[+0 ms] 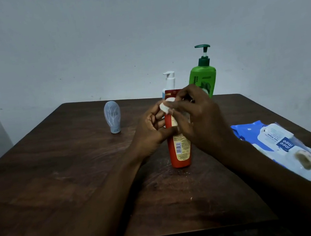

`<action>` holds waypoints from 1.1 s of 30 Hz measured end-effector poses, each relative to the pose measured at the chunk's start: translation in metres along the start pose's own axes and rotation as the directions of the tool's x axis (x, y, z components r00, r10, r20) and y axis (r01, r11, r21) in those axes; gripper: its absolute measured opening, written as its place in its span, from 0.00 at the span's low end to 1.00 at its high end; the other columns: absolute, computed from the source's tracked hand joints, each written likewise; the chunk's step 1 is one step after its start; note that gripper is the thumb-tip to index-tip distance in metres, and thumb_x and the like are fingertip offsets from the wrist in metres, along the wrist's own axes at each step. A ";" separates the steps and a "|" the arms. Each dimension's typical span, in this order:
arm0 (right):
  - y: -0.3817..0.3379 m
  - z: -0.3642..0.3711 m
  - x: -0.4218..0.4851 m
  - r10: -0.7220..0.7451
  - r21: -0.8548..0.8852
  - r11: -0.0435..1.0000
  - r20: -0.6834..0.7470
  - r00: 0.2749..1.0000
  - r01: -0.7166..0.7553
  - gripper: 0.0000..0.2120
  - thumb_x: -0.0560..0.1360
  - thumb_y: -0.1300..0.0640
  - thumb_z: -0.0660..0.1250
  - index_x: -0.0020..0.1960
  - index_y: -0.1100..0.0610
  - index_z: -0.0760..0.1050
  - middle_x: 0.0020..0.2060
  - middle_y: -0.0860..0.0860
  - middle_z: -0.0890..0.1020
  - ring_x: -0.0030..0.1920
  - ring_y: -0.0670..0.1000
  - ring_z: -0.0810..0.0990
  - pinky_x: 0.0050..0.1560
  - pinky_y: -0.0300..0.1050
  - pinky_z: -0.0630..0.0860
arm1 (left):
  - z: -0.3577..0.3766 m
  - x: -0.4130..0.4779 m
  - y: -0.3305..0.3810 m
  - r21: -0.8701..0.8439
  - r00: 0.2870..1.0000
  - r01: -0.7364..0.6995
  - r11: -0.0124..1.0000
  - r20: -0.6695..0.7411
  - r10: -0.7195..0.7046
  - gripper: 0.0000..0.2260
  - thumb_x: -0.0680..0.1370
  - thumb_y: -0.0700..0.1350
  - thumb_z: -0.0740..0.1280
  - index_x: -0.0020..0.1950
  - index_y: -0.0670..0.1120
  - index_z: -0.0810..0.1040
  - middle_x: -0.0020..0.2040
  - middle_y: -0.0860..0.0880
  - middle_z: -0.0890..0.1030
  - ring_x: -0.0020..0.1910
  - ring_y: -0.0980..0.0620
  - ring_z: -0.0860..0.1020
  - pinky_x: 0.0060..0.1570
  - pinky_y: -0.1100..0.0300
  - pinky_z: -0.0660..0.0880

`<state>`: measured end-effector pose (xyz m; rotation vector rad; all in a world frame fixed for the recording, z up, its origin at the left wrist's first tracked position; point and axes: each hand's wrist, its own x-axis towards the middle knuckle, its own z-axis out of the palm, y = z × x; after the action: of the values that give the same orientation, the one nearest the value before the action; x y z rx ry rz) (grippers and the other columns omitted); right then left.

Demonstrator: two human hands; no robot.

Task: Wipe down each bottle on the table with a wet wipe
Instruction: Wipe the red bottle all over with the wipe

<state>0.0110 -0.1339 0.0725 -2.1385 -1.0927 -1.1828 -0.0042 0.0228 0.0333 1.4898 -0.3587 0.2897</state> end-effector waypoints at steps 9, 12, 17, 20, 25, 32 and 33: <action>0.018 -0.012 0.018 0.493 0.387 0.810 -0.042 0.869 -0.441 0.11 0.78 0.52 0.70 0.59 0.51 0.83 0.52 0.45 0.84 0.51 0.41 0.82 0.50 0.32 0.77 | -0.004 0.003 -0.004 0.045 0.999 0.047 0.998 0.015 -0.047 0.34 0.72 0.30 0.74 0.75 0.45 0.67 0.64 0.45 0.82 0.62 0.48 0.81 0.61 0.45 0.79; 0.020 -0.011 0.015 0.563 0.507 0.703 0.033 0.826 -0.499 0.11 0.77 0.53 0.71 0.59 0.52 0.83 0.52 0.44 0.85 0.53 0.41 0.82 0.53 0.38 0.79 | -0.004 0.003 -0.004 0.037 0.999 0.049 0.998 0.022 -0.049 0.34 0.73 0.31 0.73 0.75 0.47 0.67 0.64 0.47 0.82 0.63 0.49 0.81 0.60 0.47 0.80; 0.018 -0.011 0.002 0.414 0.411 0.846 -0.101 0.905 -0.341 0.12 0.76 0.59 0.73 0.59 0.56 0.83 0.54 0.50 0.83 0.56 0.43 0.81 0.50 0.31 0.78 | -0.004 0.003 -0.006 0.034 0.998 0.064 0.997 0.020 -0.064 0.33 0.74 0.32 0.72 0.76 0.49 0.67 0.63 0.48 0.82 0.62 0.51 0.82 0.57 0.51 0.81; 0.017 -0.005 -0.008 0.295 0.331 0.914 -0.136 0.946 -0.237 0.13 0.75 0.61 0.73 0.59 0.57 0.83 0.54 0.52 0.82 0.57 0.44 0.80 0.54 0.32 0.77 | -0.006 0.004 -0.008 0.009 0.998 0.068 0.998 -0.003 -0.068 0.31 0.74 0.32 0.72 0.75 0.49 0.69 0.63 0.47 0.82 0.61 0.49 0.82 0.57 0.47 0.81; 0.018 0.001 -0.024 0.318 0.365 0.895 -0.121 0.940 -0.255 0.12 0.75 0.60 0.74 0.58 0.59 0.83 0.54 0.52 0.82 0.57 0.44 0.80 0.54 0.34 0.78 | -0.007 0.009 -0.013 -0.061 0.996 0.088 0.994 -0.027 -0.090 0.30 0.73 0.33 0.72 0.69 0.55 0.70 0.61 0.48 0.83 0.60 0.47 0.82 0.57 0.42 0.79; 0.022 -0.008 -0.001 0.464 0.552 0.759 -0.084 0.882 -0.347 0.11 0.74 0.61 0.74 0.56 0.60 0.84 0.53 0.53 0.83 0.56 0.45 0.81 0.52 0.32 0.78 | -0.005 0.011 -0.015 -0.026 0.993 0.113 0.993 0.033 -0.112 0.33 0.78 0.29 0.63 0.79 0.52 0.63 0.59 0.55 0.83 0.61 0.53 0.81 0.58 0.46 0.78; 0.024 -0.009 0.004 0.483 0.579 0.732 -0.068 0.873 -0.360 0.11 0.74 0.61 0.74 0.56 0.59 0.84 0.52 0.52 0.84 0.56 0.46 0.82 0.53 0.37 0.79 | -0.005 0.010 -0.014 -0.020 0.993 0.112 0.994 0.029 -0.111 0.33 0.78 0.30 0.64 0.79 0.53 0.62 0.60 0.55 0.82 0.61 0.53 0.81 0.60 0.45 0.78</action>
<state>0.0276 -0.1523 0.0799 -1.6311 -0.6748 -0.7369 0.0114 0.0269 0.0241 1.4883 -0.2987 0.1759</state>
